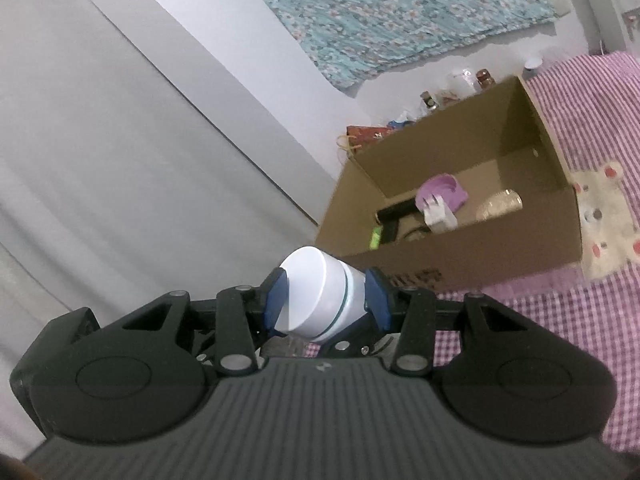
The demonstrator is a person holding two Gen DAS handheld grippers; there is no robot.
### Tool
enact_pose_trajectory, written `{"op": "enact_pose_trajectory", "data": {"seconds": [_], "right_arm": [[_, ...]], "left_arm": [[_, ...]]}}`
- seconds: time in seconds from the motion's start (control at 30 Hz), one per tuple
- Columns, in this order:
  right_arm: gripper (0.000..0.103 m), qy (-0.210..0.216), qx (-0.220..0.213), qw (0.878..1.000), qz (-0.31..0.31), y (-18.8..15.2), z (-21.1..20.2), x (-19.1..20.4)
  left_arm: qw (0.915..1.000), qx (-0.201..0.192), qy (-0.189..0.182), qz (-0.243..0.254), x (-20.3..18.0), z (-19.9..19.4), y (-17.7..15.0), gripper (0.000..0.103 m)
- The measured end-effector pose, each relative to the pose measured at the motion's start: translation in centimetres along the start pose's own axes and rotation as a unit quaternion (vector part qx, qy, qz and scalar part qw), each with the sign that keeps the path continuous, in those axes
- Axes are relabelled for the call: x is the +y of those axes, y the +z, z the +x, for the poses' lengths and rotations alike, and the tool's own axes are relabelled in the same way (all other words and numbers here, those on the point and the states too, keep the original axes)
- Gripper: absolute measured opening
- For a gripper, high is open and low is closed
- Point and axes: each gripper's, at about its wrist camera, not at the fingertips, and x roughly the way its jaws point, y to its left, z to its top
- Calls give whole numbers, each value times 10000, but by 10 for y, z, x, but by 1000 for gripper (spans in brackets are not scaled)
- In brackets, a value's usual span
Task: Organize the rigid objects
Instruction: 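Lift the white bottle with the right gripper and carry it toward the box, then lower the white bottle into the box and open the right gripper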
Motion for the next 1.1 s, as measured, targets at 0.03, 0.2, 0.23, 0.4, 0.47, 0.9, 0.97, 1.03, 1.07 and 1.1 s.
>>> {"op": "enact_pose_trajectory", "data": {"seconds": [0.03,0.2,0.23,0.4,0.47,0.9,0.97,1.03,1.07,1.1], "right_arm": [[44,-10,14,10000,-42,8,1,4],[44,-15,67,9999,-78,49,4,16],[44,-25,82,9999,-81,57,5,16],[44,-98,124,9998,-132,98,14,16],[44,-131,156,9998,-66,117,22,9],[44,-588,624,9952,471,189,126,-100],[44,-649,714,9942,474,189,142,-115],[44,-712,798,9931,476,188,155,-125],[44,-749,837,9927,446,187,161,-130],[44,-777,865,9924,414,185,168,-134]], "left_arm": [[10000,4,-48,-10,3,2,7,54],[9996,60,-262,4,16,12,37,54],[9994,94,-325,1,18,17,46,54],[9985,217,-492,36,22,48,77,54],[9979,330,-565,-1,22,67,89,54],[9880,1378,-682,-137,51,221,110,54],[9857,1530,-681,-180,52,240,105,54],[9838,1647,-680,-215,54,254,101,54],[9829,1695,-682,-239,55,261,99,54],[9822,1730,-687,-266,55,266,97,54]]}}
